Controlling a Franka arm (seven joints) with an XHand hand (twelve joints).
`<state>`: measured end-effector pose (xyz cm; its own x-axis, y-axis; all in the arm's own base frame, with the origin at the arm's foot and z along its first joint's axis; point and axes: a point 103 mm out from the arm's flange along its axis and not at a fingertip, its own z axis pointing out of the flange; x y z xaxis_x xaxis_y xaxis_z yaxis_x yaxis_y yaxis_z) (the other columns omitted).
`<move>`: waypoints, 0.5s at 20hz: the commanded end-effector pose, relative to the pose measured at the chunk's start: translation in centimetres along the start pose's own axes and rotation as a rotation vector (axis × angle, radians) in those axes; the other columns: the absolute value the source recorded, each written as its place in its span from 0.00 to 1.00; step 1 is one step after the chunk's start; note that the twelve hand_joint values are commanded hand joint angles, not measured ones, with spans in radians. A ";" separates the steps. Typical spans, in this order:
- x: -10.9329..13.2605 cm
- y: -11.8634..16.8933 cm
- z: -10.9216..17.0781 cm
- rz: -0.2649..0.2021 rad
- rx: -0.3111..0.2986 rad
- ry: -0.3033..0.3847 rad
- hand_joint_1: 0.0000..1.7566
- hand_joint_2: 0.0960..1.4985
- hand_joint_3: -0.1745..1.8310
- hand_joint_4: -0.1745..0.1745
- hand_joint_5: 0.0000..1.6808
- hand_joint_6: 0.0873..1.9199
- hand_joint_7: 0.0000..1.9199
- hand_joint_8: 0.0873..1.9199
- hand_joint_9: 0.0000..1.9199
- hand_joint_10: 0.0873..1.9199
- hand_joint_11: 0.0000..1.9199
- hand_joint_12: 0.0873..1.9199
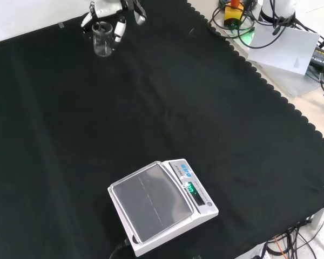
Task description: Put the beaker on the electronic balance.
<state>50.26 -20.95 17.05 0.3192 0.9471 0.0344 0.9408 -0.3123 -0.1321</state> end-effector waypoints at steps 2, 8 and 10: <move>0.4 -1.2 -1.1 -0.018 0.000 -0.005 0.63 0.66 0.28 0.04 0.48 0.68 0.37 0.69 0.54 0.54 0.60 0.51; 1.8 -1.9 -1.9 -0.035 0.000 -0.012 0.63 0.64 0.31 0.03 0.48 0.68 0.37 0.69 0.54 0.54 0.60 0.51; 4.1 -2.5 -2.5 -0.045 -0.009 -0.008 0.63 0.64 0.31 0.02 0.48 0.68 0.37 0.69 0.54 0.54 0.60 0.51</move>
<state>49.35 -19.72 18.70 0.2939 0.9554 0.0275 0.9484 -0.2879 -0.1328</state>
